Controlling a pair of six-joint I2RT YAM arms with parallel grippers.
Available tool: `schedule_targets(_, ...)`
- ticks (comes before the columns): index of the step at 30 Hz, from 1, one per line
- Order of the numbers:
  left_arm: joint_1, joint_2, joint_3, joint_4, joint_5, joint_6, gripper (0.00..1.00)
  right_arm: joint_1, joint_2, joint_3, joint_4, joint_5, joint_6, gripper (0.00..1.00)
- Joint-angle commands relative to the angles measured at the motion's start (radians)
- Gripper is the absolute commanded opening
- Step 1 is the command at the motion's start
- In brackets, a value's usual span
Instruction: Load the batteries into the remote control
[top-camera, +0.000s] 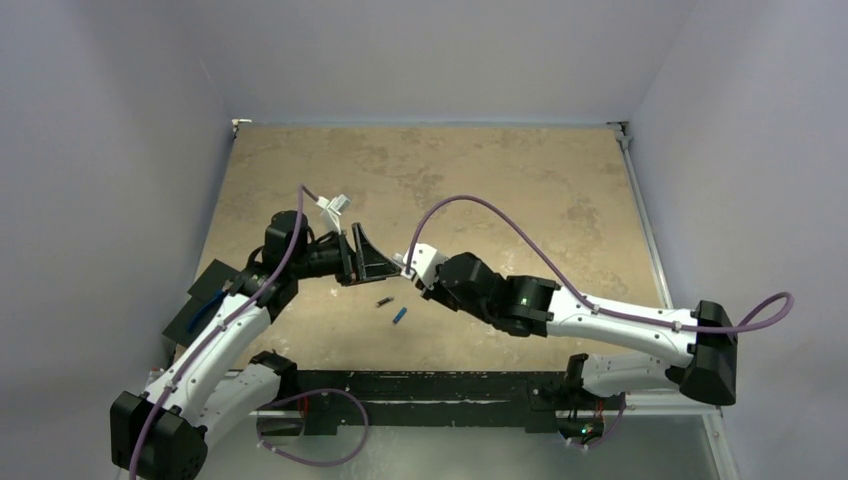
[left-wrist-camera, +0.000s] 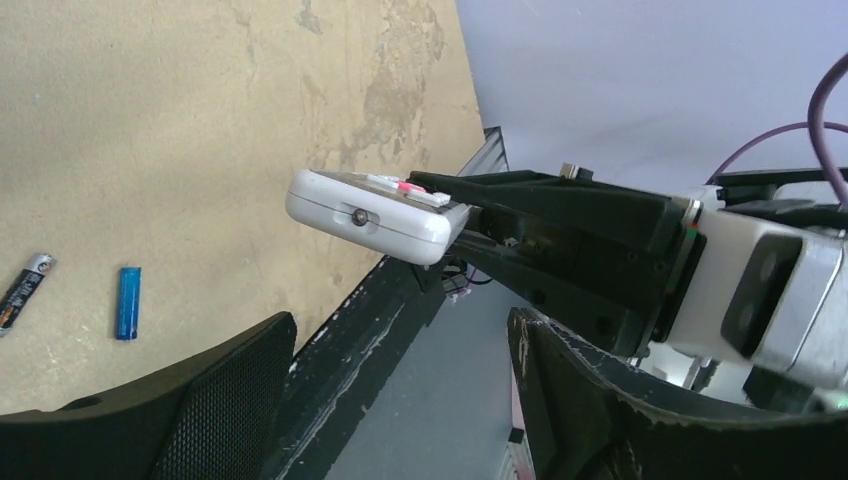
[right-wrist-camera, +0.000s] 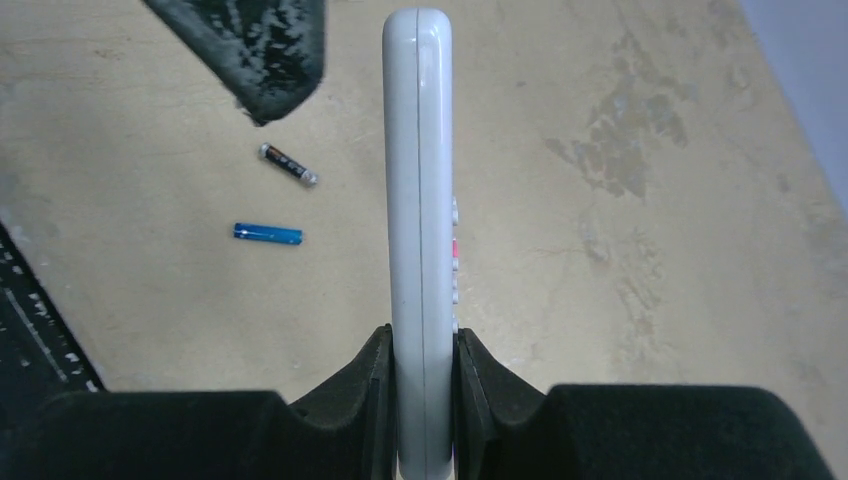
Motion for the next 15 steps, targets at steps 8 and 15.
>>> schedule_targets(8,0.006,-0.016,0.055,-0.011,0.043,0.143,0.78,-0.186,-0.067,0.055,-0.057,-0.485,0.153,0.0)
schedule_targets(15,0.006,-0.022,0.05,-0.045,0.056,0.219,0.78,-0.292,-0.08,0.065,-0.091,-0.74,0.208,0.0)
